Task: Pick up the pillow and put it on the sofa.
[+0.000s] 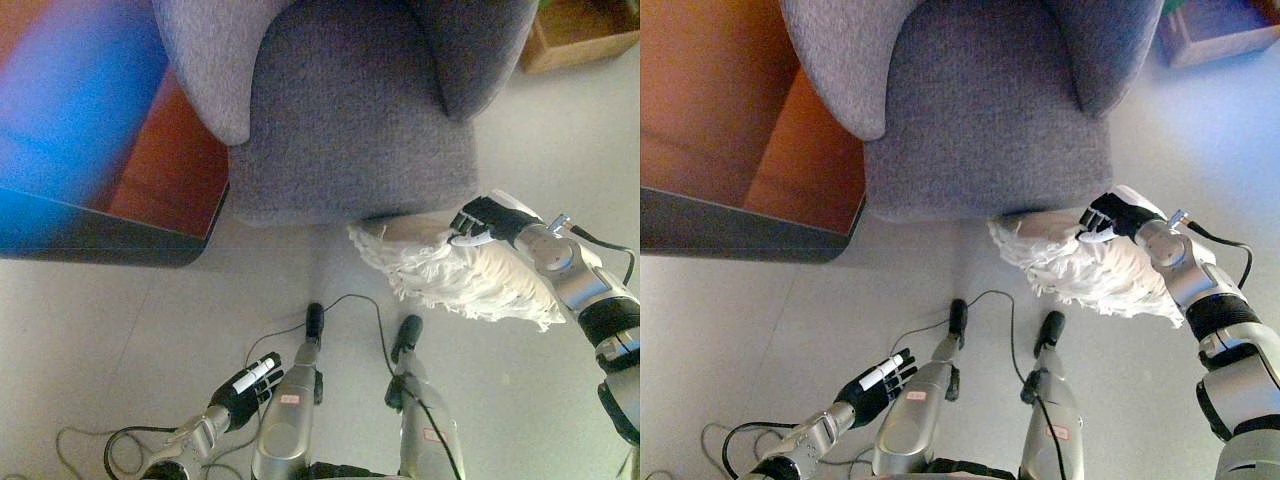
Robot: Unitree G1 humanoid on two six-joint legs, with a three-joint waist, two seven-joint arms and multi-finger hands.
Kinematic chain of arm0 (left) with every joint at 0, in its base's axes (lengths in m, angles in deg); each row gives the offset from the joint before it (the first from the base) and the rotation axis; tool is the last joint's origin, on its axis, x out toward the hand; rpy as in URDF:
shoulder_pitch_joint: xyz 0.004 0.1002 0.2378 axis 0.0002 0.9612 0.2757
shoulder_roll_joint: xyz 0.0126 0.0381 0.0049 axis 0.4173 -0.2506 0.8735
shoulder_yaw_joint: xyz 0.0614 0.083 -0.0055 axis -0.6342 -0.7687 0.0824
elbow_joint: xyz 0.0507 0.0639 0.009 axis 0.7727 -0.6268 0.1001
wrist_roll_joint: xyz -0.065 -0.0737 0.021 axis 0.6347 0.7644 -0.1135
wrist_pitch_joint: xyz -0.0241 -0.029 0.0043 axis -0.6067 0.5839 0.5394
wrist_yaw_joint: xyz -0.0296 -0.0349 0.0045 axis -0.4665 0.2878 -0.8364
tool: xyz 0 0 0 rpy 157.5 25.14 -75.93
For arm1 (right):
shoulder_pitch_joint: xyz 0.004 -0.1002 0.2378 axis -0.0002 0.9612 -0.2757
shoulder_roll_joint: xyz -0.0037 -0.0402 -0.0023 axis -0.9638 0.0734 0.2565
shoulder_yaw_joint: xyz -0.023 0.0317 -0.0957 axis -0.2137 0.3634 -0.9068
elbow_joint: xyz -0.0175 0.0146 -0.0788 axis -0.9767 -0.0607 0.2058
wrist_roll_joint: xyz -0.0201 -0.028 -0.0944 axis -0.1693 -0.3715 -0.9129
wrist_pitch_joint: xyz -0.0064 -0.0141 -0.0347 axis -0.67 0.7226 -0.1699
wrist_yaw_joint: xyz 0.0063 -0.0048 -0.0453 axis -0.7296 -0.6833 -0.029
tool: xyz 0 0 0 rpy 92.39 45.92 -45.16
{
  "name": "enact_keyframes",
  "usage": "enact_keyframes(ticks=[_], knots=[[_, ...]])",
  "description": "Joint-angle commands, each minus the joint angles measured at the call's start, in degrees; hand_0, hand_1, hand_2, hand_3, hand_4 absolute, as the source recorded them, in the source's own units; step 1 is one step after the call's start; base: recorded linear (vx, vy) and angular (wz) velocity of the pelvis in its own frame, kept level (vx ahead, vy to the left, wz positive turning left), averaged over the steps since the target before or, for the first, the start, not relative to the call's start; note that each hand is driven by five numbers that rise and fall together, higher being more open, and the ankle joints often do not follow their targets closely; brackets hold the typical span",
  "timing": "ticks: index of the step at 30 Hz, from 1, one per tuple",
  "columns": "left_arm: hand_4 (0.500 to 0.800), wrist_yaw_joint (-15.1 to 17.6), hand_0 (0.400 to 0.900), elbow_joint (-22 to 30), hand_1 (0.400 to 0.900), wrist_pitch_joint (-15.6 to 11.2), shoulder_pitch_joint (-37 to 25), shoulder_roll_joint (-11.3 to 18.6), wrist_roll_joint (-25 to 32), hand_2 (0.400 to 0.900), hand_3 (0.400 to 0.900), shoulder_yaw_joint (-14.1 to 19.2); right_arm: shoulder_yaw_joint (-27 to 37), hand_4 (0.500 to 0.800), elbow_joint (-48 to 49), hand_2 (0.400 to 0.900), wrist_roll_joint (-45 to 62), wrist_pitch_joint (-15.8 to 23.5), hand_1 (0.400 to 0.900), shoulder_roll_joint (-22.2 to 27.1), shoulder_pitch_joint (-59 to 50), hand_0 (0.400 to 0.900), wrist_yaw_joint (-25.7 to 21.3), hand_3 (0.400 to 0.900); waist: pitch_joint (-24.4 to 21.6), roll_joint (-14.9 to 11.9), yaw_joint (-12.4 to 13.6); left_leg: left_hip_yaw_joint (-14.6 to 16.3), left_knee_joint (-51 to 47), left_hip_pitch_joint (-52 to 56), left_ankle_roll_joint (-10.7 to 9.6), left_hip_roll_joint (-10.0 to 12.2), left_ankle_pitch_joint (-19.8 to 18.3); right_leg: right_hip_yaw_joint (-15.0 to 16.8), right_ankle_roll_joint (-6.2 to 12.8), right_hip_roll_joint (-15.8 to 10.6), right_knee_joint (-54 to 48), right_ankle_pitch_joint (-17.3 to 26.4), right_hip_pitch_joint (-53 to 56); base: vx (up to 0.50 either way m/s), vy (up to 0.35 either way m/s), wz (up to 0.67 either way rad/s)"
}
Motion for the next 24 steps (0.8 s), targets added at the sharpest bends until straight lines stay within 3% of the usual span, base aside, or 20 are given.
enact_keyframes(ticks=[1,14,24], knots=[[0.800,-0.23,0.900,-3.56,0.900,1.31,4.71,2.66,-3.17,0.900,0.900,0.35,4.41,0.500,10.61,0.400,1.32,8.05,0.400,5.29,-4.73,0.400,1.07,0.400,-4.24,-2.94,-0.30,1.23,-0.41,0.83,-0.33,-2.17,-3.46,-2.06,1.86,1.53,7.50,-10.26,3.28,0.13,-0.004,0.04],[0.800,0.45,0.900,-10.85,0.900,4.77,9.91,1.11,-12.47,0.900,0.900,6.80,13.72,0.500,22.93,0.400,7.04,7.91,0.400,6.46,5.96,0.400,13.37,0.400,-16.95,-8.52,-1.95,3.40,-0.41,10.87,-0.31,-1.74,-7.30,-1.11,2.79,1.88,-1.59,-7.36,15.71,0.15,0.004,-0.01],[0.800,1.40,0.900,-15.18,0.900,5.54,10.18,-0.47,-16.29,0.900,0.900,7.95,12.68,0.500,21.80,0.400,16.58,4.81,0.400,5.95,-0.97,0.400,22.22,0.400,-22.14,-10.94,-1.11,3.09,-0.41,15.19,-0.19,-2.05,-9.18,-1.46,3.03,1.72,-2.38,-7.58,19.95,0.08,0.017,0.06]])
